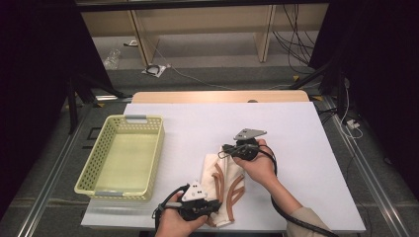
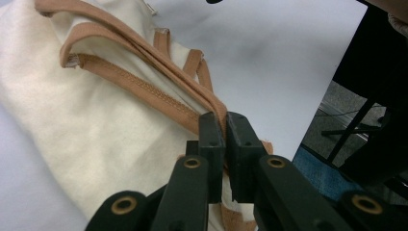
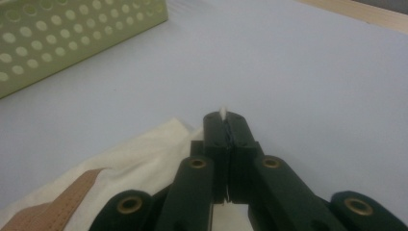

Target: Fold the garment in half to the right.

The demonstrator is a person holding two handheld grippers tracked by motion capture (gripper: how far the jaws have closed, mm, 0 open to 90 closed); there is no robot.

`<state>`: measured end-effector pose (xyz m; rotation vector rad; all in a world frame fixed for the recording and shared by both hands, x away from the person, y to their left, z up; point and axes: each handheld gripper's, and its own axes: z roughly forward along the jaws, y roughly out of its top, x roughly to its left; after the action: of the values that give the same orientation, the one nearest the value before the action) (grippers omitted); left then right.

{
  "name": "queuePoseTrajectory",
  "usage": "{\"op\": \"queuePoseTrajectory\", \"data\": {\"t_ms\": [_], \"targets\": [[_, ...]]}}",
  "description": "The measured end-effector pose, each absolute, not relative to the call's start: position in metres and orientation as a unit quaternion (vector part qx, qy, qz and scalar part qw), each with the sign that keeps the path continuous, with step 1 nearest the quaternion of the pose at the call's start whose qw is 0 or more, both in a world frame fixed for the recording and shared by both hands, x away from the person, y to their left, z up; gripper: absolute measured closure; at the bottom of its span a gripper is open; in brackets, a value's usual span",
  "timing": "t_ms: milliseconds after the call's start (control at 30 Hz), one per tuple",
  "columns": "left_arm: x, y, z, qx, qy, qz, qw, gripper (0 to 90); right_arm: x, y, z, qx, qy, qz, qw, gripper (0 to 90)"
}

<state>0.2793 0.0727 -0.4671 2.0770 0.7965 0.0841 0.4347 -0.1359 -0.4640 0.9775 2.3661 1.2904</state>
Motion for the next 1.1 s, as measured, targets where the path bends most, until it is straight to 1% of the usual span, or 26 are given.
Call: {"op": "queuePoseTrajectory", "data": {"t_ms": [1100], "targets": [[0.2798, 0.0667, -0.4715, 0.842, 0.316, 0.029, 0.436, 85.0, 0.4358, -0.141, -0.4688, 0.341, 0.825, 0.432, 0.13, 89.6]]}}
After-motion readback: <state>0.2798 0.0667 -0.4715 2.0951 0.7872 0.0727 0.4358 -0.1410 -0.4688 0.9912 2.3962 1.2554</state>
